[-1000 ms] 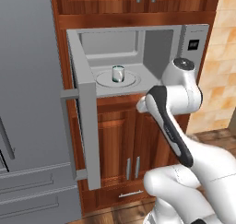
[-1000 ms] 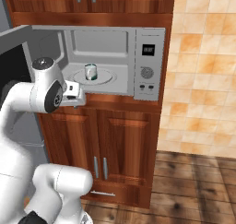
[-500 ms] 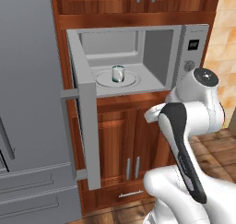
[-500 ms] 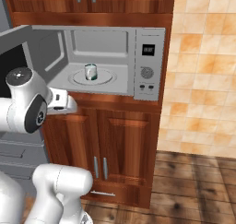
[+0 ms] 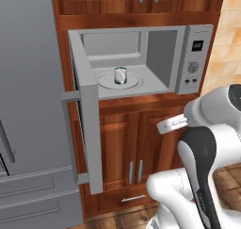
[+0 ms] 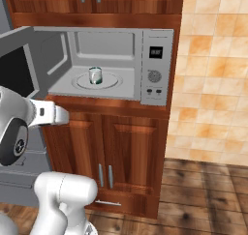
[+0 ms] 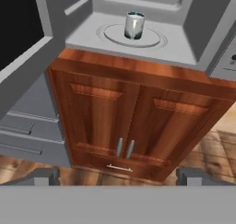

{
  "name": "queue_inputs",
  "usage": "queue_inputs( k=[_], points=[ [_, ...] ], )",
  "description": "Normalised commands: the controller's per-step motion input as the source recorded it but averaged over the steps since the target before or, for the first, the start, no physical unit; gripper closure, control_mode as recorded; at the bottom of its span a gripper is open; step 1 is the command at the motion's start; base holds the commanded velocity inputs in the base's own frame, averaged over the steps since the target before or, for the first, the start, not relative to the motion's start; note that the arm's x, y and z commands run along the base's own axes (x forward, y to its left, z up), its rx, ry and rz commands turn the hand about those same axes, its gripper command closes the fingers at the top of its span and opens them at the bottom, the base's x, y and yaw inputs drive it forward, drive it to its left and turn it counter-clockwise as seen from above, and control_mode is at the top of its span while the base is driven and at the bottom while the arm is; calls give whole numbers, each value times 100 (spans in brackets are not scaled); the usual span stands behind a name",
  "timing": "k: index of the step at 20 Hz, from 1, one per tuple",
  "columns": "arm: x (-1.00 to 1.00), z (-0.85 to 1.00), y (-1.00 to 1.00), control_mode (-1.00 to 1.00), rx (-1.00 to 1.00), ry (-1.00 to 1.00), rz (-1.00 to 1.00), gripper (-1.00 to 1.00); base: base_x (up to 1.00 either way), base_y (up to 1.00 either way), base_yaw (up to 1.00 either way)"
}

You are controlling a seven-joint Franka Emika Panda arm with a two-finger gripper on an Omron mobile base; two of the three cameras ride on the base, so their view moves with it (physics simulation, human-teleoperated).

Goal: Pick the mug from the counter and place it inside the microwave. Then close the microwave.

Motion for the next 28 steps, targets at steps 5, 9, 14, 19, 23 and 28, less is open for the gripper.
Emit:
queue_inputs(
  k=[5, 9, 14, 19, 23, 28],
  points=[
    [-73, 34, 0, -100, 0, -8, 0, -100, 0, 0, 0],
    [-80, 28, 0, -100, 0, -2, 0, -100, 0, 0, 0],
    [-58, 12, 1, -100, 0, -1, 0, -100, 0, 0, 0],
    [-3, 0, 26, -100, -2, -4, 0, -100, 0, 0, 0],
    [0, 19, 55, -100, -6, -19, 0, -100, 0, 0, 0],
    [0, 35, 44, -100, -4, -25, 0, -100, 0, 0, 0]
  ],
)
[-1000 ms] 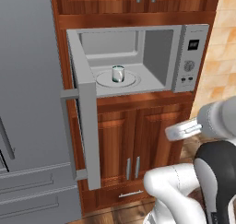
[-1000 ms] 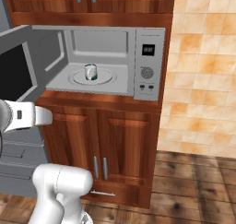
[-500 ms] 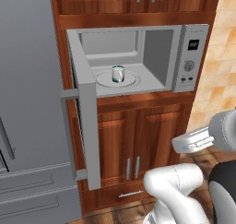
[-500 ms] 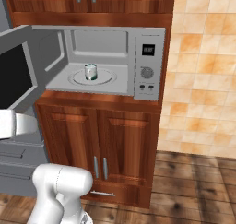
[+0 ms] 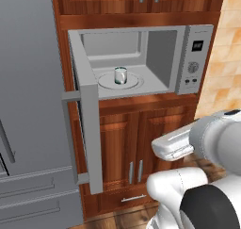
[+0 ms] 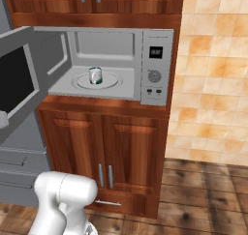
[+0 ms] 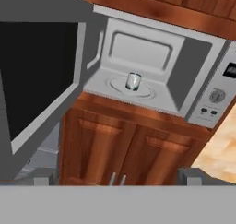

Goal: Pick the mug from the counter and place it inside the microwave. Then close the microwave.

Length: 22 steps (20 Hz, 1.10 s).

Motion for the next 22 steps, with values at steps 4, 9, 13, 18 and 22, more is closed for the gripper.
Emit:
queue_inputs(
  k=[4, 9, 13, 18, 22],
  points=[
    [-5, 46, 35, -100, 0, -29, 0, -100, 0, 0, 0],
    [-6, 40, 28, -100, 0, -32, 0, -100, 0, 0, 0],
    [-23, 36, 27, -100, 0, -32, -2, -100, 0, 0, 0],
    [-70, 25, 4, -100, 0, -22, -10, -100, 0, 0, 0],
    [-34, 9, 33, -100, 0, -9, -14, -100, 0, 0, 0]
  ],
)
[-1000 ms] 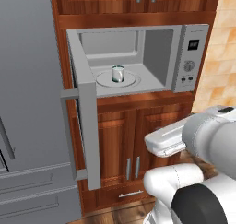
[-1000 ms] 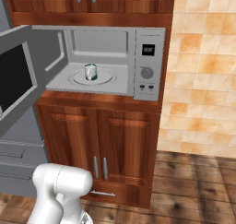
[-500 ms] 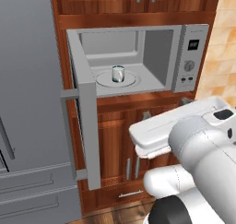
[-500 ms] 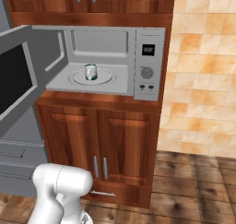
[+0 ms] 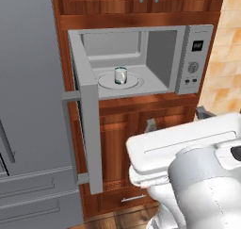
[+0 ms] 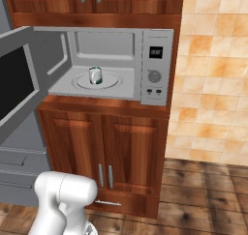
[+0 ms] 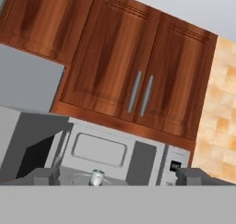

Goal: Pick the mug from the counter and place it inside the microwave. Then close the microwave.

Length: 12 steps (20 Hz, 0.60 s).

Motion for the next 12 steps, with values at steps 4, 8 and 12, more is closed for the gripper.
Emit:
queue_inputs(
  k=[4, 8, 12],
  points=[
    [0, 0, 56, -100, -1, 0, -25, -100, 0, 0, 0],
    [0, -4, 37, -100, 0, 0, -34, -100, 0, 0, 0],
    [-4, -10, 40, -100, 0, 0, -36, -100, 0, 0, 0]
  ],
)
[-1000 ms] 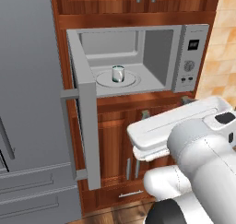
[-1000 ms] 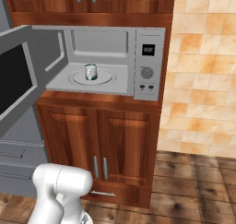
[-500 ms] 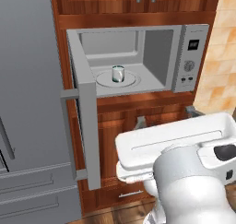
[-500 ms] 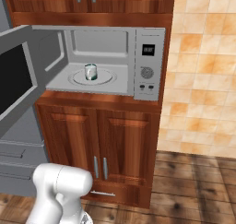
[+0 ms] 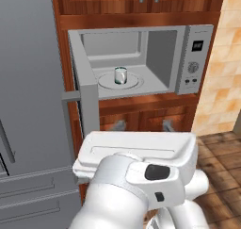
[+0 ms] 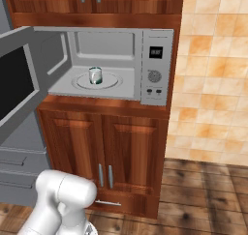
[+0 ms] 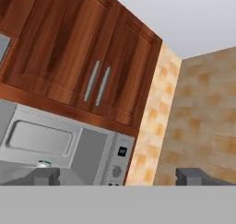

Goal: Pick the mug from the counter and place it inside the microwave. Then close the microwave.

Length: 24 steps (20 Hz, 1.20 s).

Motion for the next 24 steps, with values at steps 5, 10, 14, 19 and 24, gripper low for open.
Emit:
queue_inputs(
  k=[5, 10, 14, 19, 24],
  points=[
    [-8, 0, 38, -100, 0, 0, -34, -100, 0, 0, 0],
    [1, 0, 20, -100, 0, 0, -26, -100, 0, 0, 0],
    [0, -9, 19, -100, 0, 0, -9, -100, 0, 0, 0],
    [0, -28, 12, -100, 0, 4, 0, -100, 0, 0, 0],
    [12, -29, 10, -100, 0, 6, 0, -100, 0, 0, 0]
  ],
)
